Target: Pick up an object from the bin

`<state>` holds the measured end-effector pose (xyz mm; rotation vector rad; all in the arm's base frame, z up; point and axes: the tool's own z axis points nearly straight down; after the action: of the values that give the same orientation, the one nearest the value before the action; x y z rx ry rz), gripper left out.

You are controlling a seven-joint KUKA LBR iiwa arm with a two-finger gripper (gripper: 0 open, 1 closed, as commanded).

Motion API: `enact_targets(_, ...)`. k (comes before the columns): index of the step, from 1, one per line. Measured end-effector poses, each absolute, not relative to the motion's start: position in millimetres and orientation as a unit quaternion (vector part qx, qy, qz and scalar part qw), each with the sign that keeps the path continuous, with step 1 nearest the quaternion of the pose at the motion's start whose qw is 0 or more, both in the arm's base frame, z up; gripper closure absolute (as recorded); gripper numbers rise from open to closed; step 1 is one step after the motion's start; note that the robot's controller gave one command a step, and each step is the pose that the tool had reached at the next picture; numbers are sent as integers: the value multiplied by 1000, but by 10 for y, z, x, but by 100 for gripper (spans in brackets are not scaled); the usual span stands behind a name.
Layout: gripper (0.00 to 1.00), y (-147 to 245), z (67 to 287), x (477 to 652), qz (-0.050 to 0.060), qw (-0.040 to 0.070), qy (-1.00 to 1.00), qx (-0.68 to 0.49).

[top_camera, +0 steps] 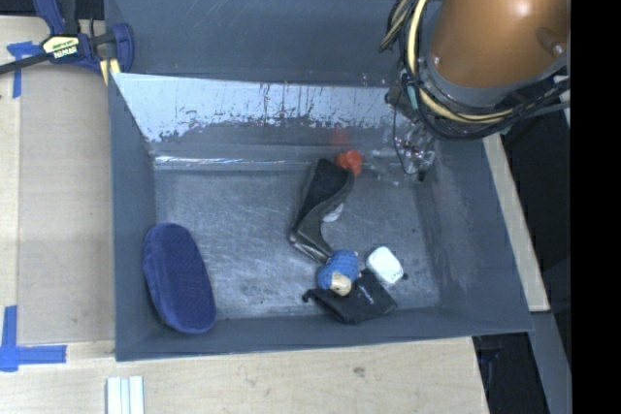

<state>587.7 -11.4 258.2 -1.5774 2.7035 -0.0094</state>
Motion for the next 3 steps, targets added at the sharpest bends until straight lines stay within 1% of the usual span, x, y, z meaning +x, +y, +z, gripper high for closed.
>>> enact_targets(1, 100, 197, 2100, 5925, 2, 0, 873, -488)
enact_targets(2, 100, 1, 1924, 5880, 0, 0, 887, -461)
enact_targets(3, 0, 6, 1932, 5884, 0, 1, 888, -461)
